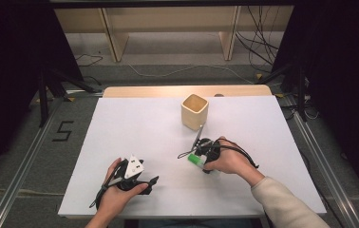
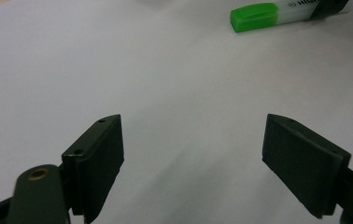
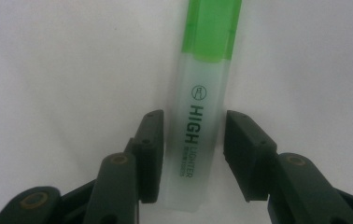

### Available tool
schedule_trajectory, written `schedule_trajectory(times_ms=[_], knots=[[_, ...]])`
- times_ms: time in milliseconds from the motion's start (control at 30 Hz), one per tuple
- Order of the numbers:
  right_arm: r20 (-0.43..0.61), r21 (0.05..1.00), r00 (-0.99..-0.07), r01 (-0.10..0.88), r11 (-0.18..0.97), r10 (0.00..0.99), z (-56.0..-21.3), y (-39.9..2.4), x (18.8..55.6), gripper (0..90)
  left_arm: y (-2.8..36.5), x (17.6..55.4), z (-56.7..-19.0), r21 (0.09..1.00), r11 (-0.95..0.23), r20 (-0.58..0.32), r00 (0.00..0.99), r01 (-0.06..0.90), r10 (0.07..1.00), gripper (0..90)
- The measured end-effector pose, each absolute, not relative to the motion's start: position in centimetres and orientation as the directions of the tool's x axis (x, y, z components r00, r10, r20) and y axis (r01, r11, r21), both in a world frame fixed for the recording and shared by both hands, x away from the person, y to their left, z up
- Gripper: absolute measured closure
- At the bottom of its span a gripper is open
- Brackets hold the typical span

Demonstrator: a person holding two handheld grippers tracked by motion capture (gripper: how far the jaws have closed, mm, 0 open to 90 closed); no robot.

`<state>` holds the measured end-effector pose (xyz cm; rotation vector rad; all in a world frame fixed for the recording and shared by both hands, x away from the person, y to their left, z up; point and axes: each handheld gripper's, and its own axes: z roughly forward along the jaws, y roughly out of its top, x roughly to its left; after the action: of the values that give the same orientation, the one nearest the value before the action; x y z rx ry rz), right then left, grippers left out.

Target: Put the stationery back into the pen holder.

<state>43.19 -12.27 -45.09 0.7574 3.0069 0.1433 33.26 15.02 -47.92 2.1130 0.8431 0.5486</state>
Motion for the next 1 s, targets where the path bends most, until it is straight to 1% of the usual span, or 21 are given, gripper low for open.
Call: schedule_trajectory(times_ms=[233,1000], knots=[[-0.007,0.093,-0.878,0.476,0.874,0.479,-45.2,-12.2,43.21,62.1,15.03,33.27,-47.93,0.792,-0.476,0.1,0.687,0.383,0.719,20.6],[0.013,0.091,-0.865,0.5,0.861,0.501,-45.19,-12.25,43.31,65.9,15.03,33.25,-47.91,0.791,-0.478,0.101,0.69,0.381,0.717,20.8]])
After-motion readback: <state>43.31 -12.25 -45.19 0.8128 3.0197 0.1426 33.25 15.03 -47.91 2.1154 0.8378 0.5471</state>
